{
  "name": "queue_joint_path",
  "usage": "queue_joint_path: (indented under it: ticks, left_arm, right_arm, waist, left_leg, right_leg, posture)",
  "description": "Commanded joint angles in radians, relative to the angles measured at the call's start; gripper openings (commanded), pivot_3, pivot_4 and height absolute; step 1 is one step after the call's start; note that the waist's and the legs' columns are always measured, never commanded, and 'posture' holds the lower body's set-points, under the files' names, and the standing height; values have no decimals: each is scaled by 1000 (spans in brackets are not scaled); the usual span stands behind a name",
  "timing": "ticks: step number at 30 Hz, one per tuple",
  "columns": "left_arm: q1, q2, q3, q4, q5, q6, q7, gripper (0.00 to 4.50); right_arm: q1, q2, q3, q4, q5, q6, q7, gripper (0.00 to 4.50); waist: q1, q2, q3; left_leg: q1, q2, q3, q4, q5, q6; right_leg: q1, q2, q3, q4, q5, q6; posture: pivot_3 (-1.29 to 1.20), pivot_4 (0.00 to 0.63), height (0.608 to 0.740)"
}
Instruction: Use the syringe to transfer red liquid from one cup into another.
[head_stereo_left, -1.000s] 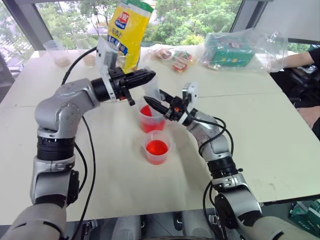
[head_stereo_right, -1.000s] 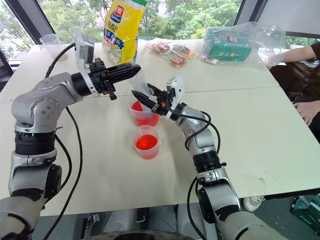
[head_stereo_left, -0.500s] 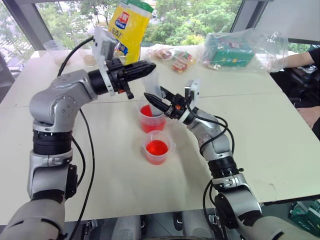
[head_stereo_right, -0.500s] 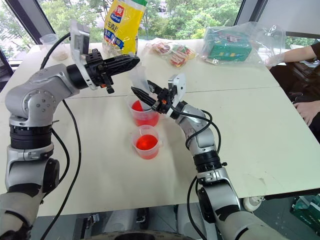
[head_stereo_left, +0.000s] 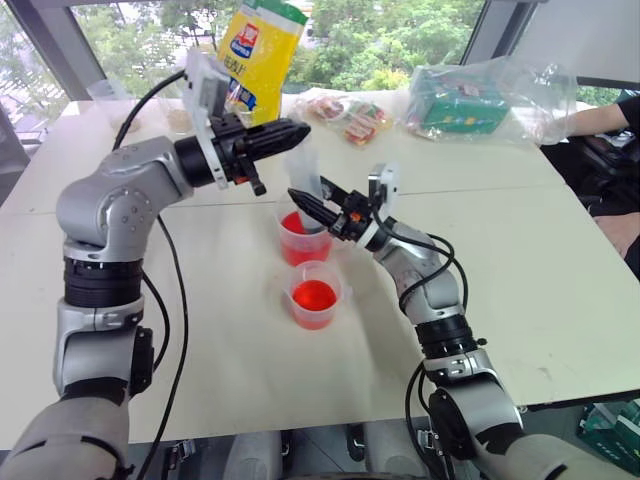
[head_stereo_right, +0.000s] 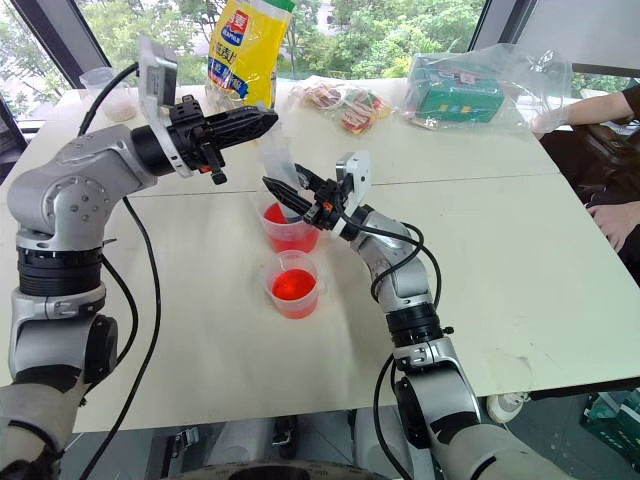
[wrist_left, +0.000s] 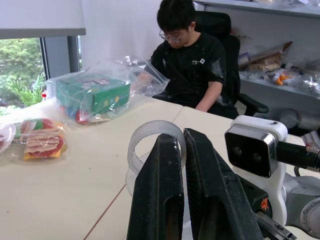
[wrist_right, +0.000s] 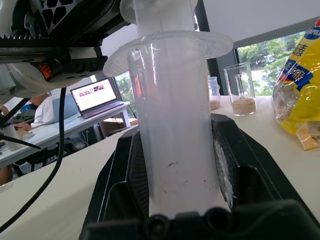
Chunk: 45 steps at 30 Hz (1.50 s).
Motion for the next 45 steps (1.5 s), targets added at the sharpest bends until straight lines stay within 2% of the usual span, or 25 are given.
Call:
queue_joint_path:
  ticks: [1,11,15,21,34,41,43,45]
  left_arm:
    - [-81,25,94,-12,8,-67,40,38]
    - [-57,38,84,-21,-4,-37,26,38]
    - [-25,47,76,-41,-17,-12,17,1419]
    - [54,97,63,-96,-34,16,-22,4415]
    - [174,216,127,-170,-88,73,-53,4464]
    - [134,214,132,-126,-76,54,-40,4464]
    - [121,212,134,-116,-84,54,-49,4464]
    - [114,211,134,-112,-91,58,-56,4464]
  right_arm:
    - [15,11,55,-28,-1,15,42,1382]
    - [-10,13,44,-24,3,11,36,1382]
    - [-26,7,32,-25,9,12,33,1382]
    - [-67,0,5,-40,28,30,21,1382]
    - [-174,-12,-72,-57,86,74,-20,1382]
    - [-147,-74,-92,-336,295,357,-33,1382]
    - [-99,-101,-88,-482,425,494,-56,1382]
    - [-50,-121,-71,-567,475,553,-67,1382]
  waist:
    - [0,0,0]
    - [0,0,0]
    - [-1,0,0]
    - [-1,0,0]
    - [0,0,0]
    - [0,0,0]
    - [0,0,0]
    - [2,0,0]
  left_leg:
    - [0,0,0,0,0,0]
    - [0,0,0,0,0,0]
    - [0,0,0,0,0,0]
    - [0,0,0,0,0,0]
    - [-1,0,0,0,0,0]
    - [-1,0,0,0,0,0]
    - [-1,0,0,0,0,0]
    - [-1,0,0,0,0,0]
  right_leg:
    - [0,0,0,0,0,0]
    - [0,0,0,0,0,0]
    - [0,0,0,0,0,0]
    - [0,0,0,0,0,0]
    - [-1,0,0,0,0,0]
    - [-1,-1,0,0,0,0]
    - [-2,-1,0,0,0,0]
    - [-2,-1,0,0,0,0]
  posture:
    - [0,150,740]
    - [0,150,740]
    - [0,150,740]
    - [0,150,740]
    - [0,150,740]
    - [0,150,740]
    - [0,150,740]
    - [0,150,740]
